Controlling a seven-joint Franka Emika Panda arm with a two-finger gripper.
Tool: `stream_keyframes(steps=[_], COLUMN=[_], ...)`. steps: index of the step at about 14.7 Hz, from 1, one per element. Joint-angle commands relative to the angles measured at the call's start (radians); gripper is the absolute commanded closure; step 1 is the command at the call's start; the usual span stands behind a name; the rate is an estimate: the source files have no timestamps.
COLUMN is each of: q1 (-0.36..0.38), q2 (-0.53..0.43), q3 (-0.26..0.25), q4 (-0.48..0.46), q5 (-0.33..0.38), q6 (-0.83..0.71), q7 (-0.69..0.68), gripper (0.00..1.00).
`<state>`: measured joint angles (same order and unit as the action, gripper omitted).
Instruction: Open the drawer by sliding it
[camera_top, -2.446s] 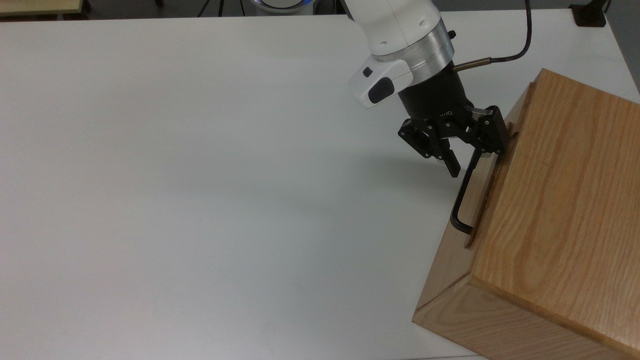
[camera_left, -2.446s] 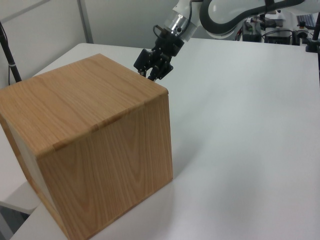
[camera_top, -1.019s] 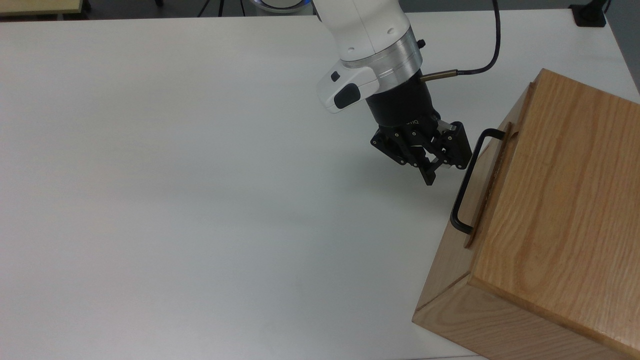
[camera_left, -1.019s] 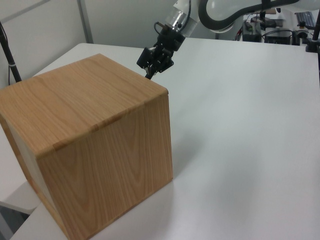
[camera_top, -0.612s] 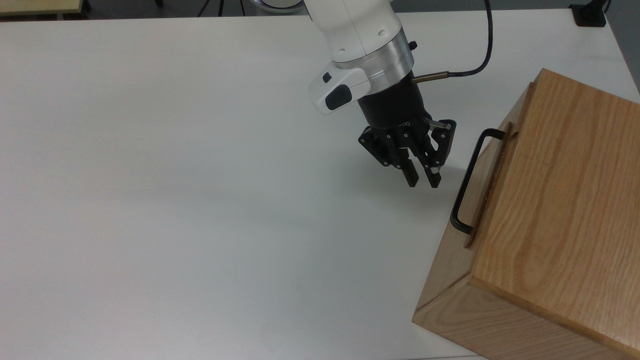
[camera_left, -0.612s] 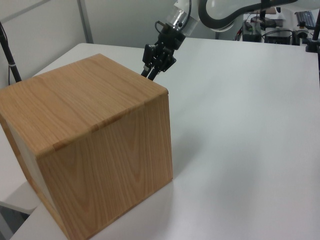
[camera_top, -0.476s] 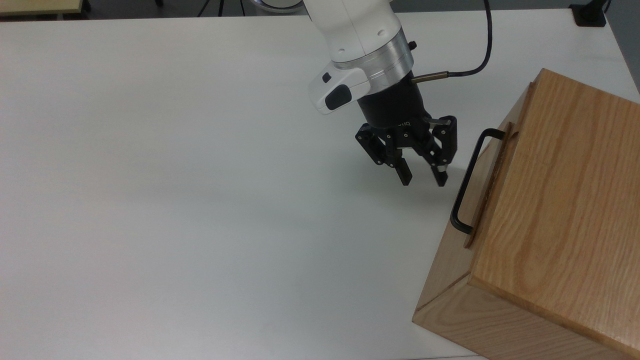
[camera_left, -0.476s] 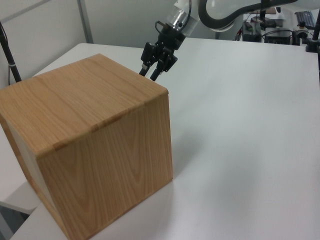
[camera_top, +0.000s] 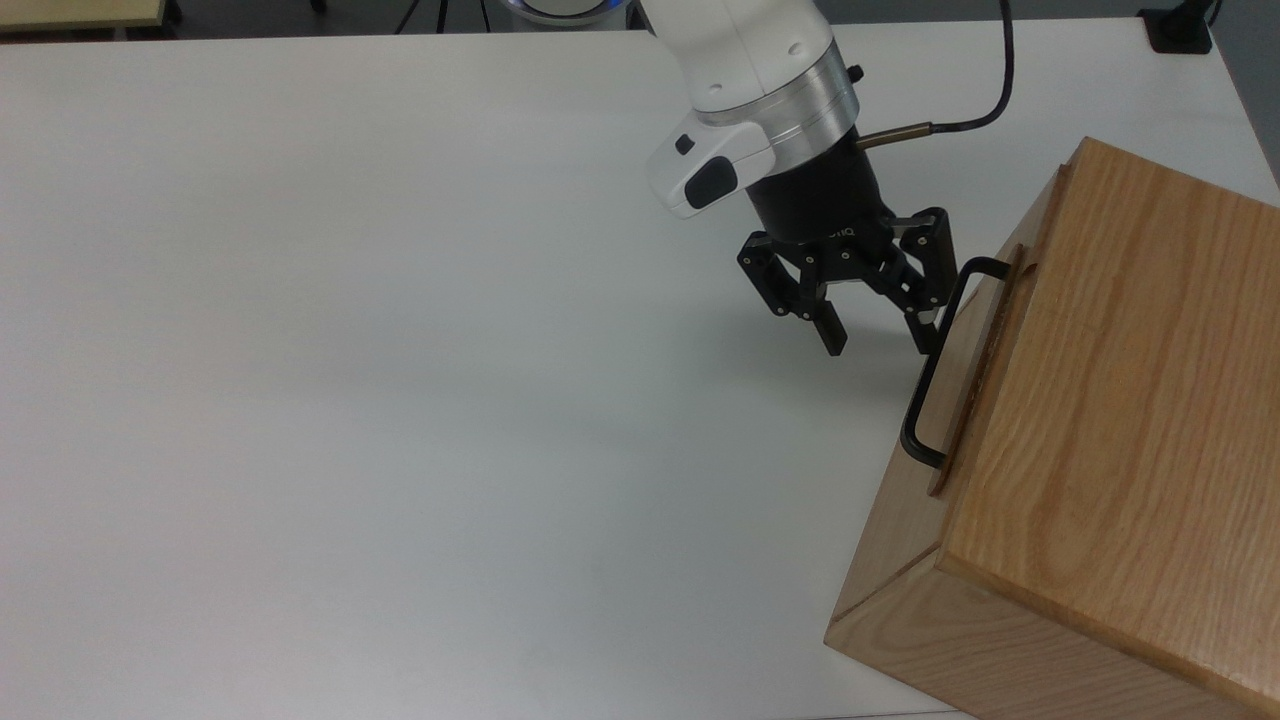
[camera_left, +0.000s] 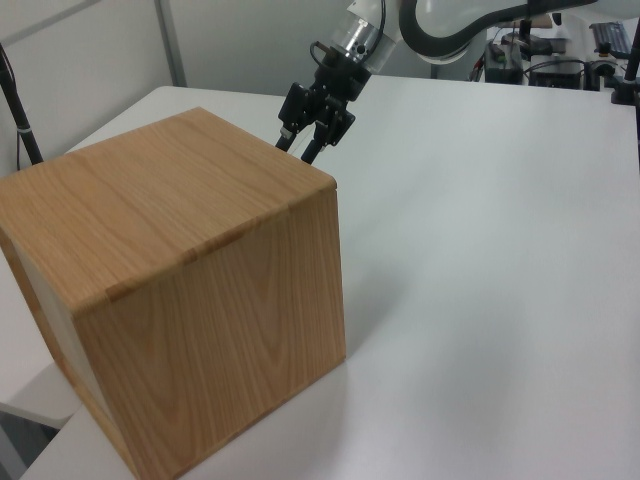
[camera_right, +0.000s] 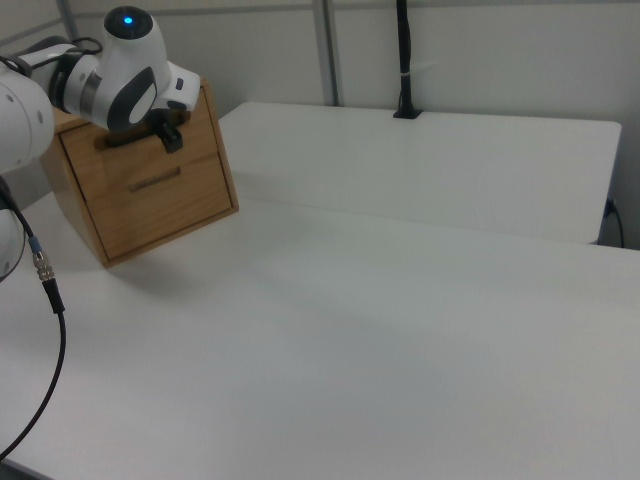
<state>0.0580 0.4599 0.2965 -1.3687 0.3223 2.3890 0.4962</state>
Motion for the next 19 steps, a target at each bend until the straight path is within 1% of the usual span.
stream_keyframes(steps=[1, 6, 8, 9, 10, 11, 14, 16, 17, 19], q1=[-0.006, 0.022, 0.022, 0.019, 0.017, 0.014, 0.013, 0.003, 0.0, -0.007], q2=[-0.015, 0.019, 0.028, 0.028, 0.028, 0.029, 0.029, 0.028, 0.028, 0.016], q3=[0.041, 0.046, 0.044, 0.044, 0.044, 0.044, 0.044, 0.044, 0.044, 0.043], q4=[-0.013, -0.012, -0.013, -0.013, -0.013, -0.012, -0.013, -0.013, -0.013, -0.016], q5=[-0.008, -0.009, -0.011, -0.009, -0.008, -0.008, -0.003, -0.002, -0.002, -0.006], q6=[-0.027, -0.005, 0.018, 0.019, 0.019, 0.019, 0.019, 0.019, 0.019, 0.016], q7=[-0.001, 0.005, 0.025, 0.027, 0.03, 0.03, 0.032, 0.03, 0.03, 0.027], gripper=[0.31, 0.32, 0.42, 0.5, 0.52, 0.57, 0.78, 0.8, 0.86, 0.87])
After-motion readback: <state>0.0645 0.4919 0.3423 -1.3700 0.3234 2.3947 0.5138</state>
